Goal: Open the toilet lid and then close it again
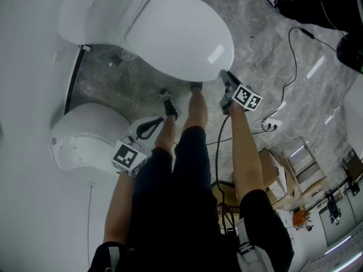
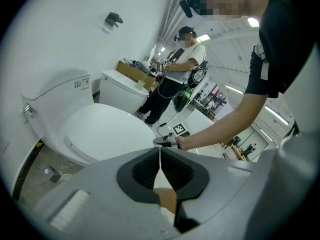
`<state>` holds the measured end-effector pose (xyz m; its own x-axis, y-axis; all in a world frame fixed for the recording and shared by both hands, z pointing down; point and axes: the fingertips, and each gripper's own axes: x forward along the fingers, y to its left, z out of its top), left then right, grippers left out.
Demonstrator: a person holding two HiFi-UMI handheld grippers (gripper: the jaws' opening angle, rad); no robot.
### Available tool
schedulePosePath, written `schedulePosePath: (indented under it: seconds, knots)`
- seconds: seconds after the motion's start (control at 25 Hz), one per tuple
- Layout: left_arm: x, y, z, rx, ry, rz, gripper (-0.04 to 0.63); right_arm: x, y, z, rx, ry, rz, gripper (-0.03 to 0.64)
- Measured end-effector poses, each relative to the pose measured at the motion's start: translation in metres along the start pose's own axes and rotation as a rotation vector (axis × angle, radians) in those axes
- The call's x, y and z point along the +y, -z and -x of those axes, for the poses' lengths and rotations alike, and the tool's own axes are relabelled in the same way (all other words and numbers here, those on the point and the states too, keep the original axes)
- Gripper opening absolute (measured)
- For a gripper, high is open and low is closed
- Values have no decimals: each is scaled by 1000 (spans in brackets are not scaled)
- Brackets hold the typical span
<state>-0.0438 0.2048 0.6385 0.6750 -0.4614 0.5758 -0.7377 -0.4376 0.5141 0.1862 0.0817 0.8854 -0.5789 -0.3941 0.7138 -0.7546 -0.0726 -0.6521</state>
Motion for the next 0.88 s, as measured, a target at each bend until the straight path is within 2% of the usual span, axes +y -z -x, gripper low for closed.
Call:
schedulePosePath:
  seconds: [0.48,0.88]
  knots:
    - [2,-1,8,5,-7,6,17,23,-9,16,-28,-70,-28,92]
    - [-11,-35,9,-52,13,-16,17,50,-19,32,-34,-120,-42,81]
